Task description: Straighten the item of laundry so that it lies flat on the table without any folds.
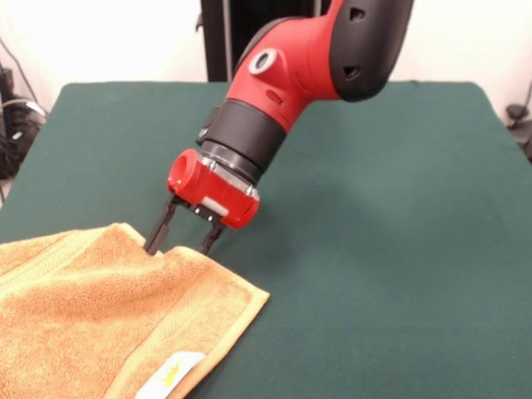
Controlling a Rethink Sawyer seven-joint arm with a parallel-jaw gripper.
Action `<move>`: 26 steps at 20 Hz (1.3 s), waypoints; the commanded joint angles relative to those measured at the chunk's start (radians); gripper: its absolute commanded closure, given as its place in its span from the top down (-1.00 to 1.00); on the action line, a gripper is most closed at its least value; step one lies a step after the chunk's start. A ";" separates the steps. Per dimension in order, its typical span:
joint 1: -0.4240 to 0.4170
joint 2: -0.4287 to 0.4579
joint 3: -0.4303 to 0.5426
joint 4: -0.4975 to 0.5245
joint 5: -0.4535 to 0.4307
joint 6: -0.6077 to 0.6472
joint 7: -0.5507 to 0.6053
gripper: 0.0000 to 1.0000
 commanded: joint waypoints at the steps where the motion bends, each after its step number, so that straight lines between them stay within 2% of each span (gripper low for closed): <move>1: 0.005 0.096 0.085 -0.035 -0.119 0.031 0.064 1.00; 2: 0.004 0.095 0.090 -0.029 -0.137 0.034 0.085 1.00; 3: -0.003 0.087 0.102 -0.017 -0.162 0.049 0.135 -1.00; 6: -0.020 0.069 0.129 0.009 -0.207 0.046 0.234 -1.00; 8: -0.011 0.078 0.119 0.003 -0.214 0.064 0.192 -1.00; 9: -0.020 0.072 0.129 0.011 -0.230 0.065 0.222 -1.00; 14: -0.046 0.072 0.146 0.000 -0.167 0.034 0.176 -1.00; 20: -0.033 0.043 0.131 0.040 -0.004 -0.002 0.071 -1.00; 26: 0.003 0.029 0.106 0.056 0.201 0.048 -0.018 -1.00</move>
